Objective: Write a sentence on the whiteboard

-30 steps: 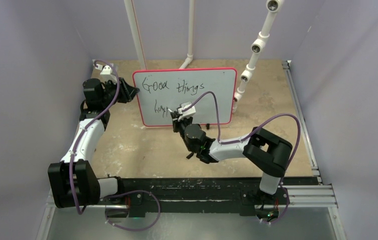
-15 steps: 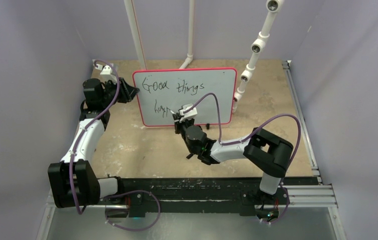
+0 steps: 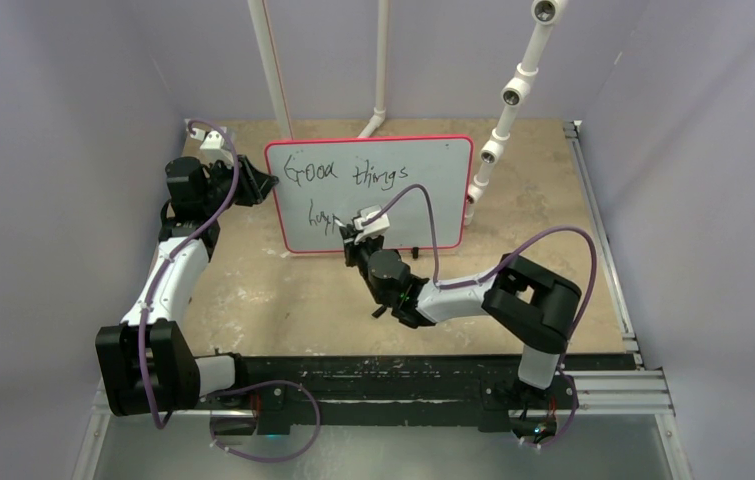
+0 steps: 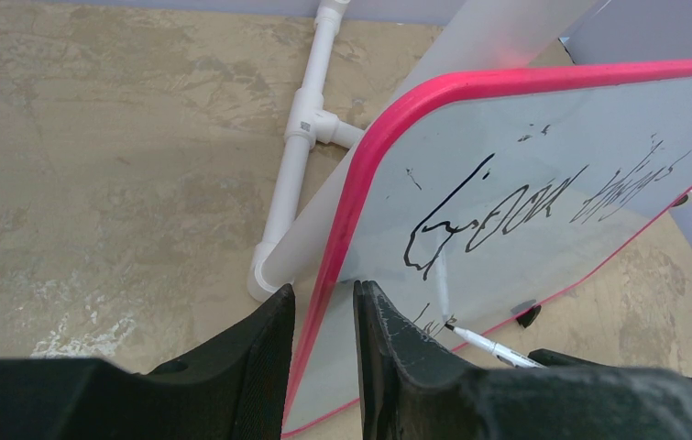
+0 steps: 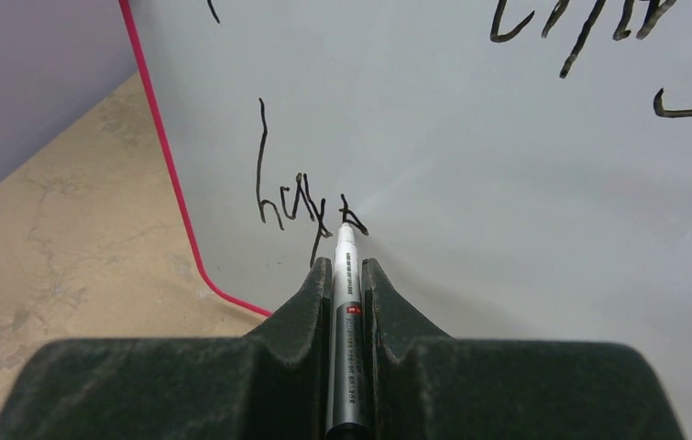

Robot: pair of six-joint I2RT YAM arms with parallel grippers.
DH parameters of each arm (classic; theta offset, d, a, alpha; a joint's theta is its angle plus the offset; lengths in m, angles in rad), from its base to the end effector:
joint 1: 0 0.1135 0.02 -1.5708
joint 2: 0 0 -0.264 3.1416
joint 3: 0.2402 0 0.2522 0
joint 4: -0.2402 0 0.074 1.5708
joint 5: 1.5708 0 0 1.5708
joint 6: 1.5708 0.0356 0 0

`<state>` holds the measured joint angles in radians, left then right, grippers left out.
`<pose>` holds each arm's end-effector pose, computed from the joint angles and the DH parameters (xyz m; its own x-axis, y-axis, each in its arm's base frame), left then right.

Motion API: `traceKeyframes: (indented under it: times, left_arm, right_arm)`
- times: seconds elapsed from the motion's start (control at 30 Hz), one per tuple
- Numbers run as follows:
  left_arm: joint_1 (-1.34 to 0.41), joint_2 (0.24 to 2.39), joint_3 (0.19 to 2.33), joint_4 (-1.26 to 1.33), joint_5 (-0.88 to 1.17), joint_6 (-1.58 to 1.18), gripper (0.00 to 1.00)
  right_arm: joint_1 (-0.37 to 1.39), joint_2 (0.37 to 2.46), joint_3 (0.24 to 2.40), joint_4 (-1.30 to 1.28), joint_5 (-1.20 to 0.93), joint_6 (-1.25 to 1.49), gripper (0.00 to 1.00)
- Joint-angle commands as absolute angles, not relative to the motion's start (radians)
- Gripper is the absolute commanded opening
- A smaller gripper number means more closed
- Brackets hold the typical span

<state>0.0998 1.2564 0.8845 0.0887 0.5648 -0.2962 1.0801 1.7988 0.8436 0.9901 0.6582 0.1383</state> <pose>0.2888 0.0098 0.3024 -0.3906 -0.2869 -0.8747 0.3275 0.8447 -0.4233 0.1946 0.3180 0.2089 -0.0402 0.1562 -0.9869 -0.4080 0.8990 0.1589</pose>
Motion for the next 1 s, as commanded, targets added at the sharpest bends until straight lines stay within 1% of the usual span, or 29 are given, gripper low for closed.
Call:
traceKeyframes:
  times: [0.0,0.3,0.4,0.6,0.97]
  left_arm:
    - [0.099,1.235,0.874,0.128,0.578,-0.299,0.30]
    - [0.100,1.232,0.873,0.125,0.576,-0.298,0.30]
    - [0.100,1.233,0.873,0.126,0.575,-0.298,0.30]
    - [0.099,1.233,0.873,0.124,0.575,-0.298,0.29]
    - [0.099,1.235,0.875,0.124,0.574,-0.296,0.30]
  right_arm:
    - [1.077,1.813,0.886,1.042,0.647,0.111,0.00]
    - [1.078,1.716,0.812,1.084,0.611,0.122,0.00]
    - [1.079,1.699,0.797,1.077,0.631,0.125,0.00]
    - [1.078,1.721,0.799,1.021,0.641,0.142,0.00]
    - [1.072,1.773,0.826,1.007,0.677,0.132,0.00]
